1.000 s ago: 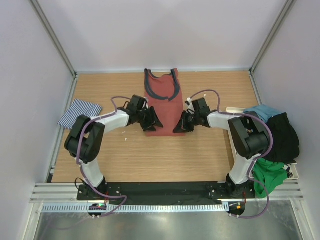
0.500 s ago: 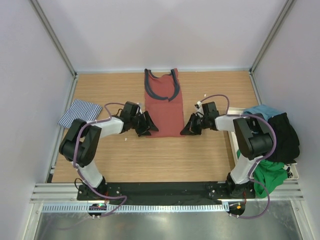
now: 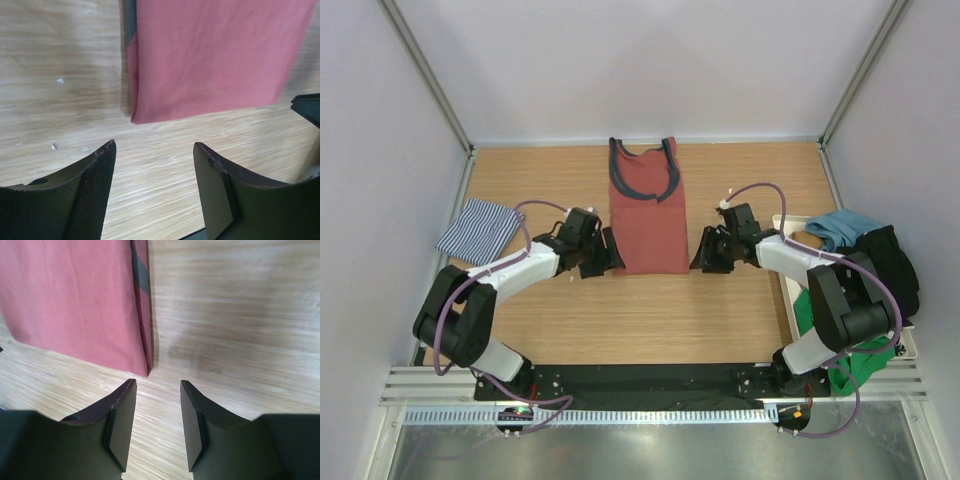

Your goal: Fold and stack the tank tops

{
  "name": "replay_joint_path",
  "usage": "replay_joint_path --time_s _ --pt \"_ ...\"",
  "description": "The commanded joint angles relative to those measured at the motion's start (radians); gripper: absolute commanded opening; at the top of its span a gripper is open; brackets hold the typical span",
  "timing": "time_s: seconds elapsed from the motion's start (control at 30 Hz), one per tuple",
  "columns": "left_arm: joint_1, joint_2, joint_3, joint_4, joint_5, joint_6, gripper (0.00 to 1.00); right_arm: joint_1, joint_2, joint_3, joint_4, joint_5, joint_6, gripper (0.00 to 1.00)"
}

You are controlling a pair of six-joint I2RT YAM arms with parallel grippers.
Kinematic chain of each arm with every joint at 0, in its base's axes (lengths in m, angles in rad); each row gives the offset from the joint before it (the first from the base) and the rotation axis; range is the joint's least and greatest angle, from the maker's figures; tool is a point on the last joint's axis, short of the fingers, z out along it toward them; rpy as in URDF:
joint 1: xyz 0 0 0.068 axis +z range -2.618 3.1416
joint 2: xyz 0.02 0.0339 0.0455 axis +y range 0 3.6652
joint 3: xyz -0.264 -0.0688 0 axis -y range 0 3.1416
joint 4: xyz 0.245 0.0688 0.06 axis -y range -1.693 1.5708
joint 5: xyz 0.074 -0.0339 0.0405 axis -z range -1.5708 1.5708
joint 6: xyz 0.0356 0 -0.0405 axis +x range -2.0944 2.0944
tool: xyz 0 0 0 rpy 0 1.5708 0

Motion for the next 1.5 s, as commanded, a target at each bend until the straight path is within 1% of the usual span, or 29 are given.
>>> replay_joint_path --time_s 0.0,0.23,0.5,0.67,0.7,0.73,0.77,0.9,0.93,0.97,1.1,1.17,1.27,1.3,1.33,1.4,1.43,1.47 --pt "-0.028 0.034 0.005 -0.038 -0.081 0.021 0.64 0.027 0.007 0.033 -0.039 0.063 -0.03 0.47" --pt "-0.034 0.095 0.013 -0.011 -0.101 0.01 0.64 0.053 0.07 0.047 -0.007 0.051 -0.022 0.47" --pt "-0.037 0.129 0.019 0.029 -0.078 -0.009 0.59 0.099 0.109 0.093 -0.01 0.072 -0.018 0.45" --pt "-0.046 0.158 0.037 0.031 -0.083 -0.013 0.52 0.142 0.136 0.121 -0.047 0.146 -0.018 0.39" --pt "-0.048 0.161 0.037 0.031 -0.092 -0.015 0.5 0.142 0.136 0.122 -0.057 0.152 -0.019 0.37" --pt "-0.049 0.162 0.036 0.029 -0.098 -0.015 0.48 0.143 0.136 0.121 -0.059 0.155 -0.021 0.33" --pt "-0.051 0.163 0.028 0.029 -0.104 -0.015 0.48 0.143 0.135 0.121 -0.062 0.166 -0.024 0.31" --pt "-0.051 0.171 0.022 0.035 -0.112 -0.018 0.45 0.143 0.129 0.11 -0.057 0.161 -0.025 0.29" --pt "-0.051 0.174 0.023 0.037 -0.106 -0.018 0.41 0.142 0.132 0.109 -0.056 0.157 -0.024 0.28" --pt "-0.051 0.177 0.027 0.044 -0.103 -0.019 0.39 0.142 0.132 0.112 -0.056 0.154 -0.025 0.27" --pt "-0.057 0.2 0.04 0.052 -0.101 -0.019 0.38 0.143 0.138 0.116 -0.041 0.121 -0.028 0.23" --pt "-0.058 0.217 0.051 0.054 -0.109 -0.013 0.32 0.143 0.141 0.118 -0.042 0.114 -0.033 0.21" --pt "-0.06 0.234 0.056 0.057 -0.123 -0.015 0.29 0.143 0.143 0.122 -0.045 0.115 -0.036 0.18" --pt "-0.06 0.237 0.056 0.06 -0.126 -0.015 0.27 0.142 0.144 0.124 -0.048 0.115 -0.036 0.14" --pt "-0.06 0.238 0.056 0.06 -0.126 -0.015 0.21 0.143 0.144 0.124 -0.051 0.114 -0.038 0.12" --pt "-0.062 0.232 0.05 0.061 -0.115 -0.015 0.1 0.142 0.14 0.127 -0.063 0.108 -0.041 0.07" --pt "-0.063 0.223 0.045 0.061 -0.115 -0.012 0.0 0.143 0.133 0.124 -0.068 0.104 -0.044 0.06" --pt "-0.066 0.199 0.03 0.055 -0.118 -0.012 0.0 0.146 0.111 0.115 -0.08 0.106 -0.047 0.04"
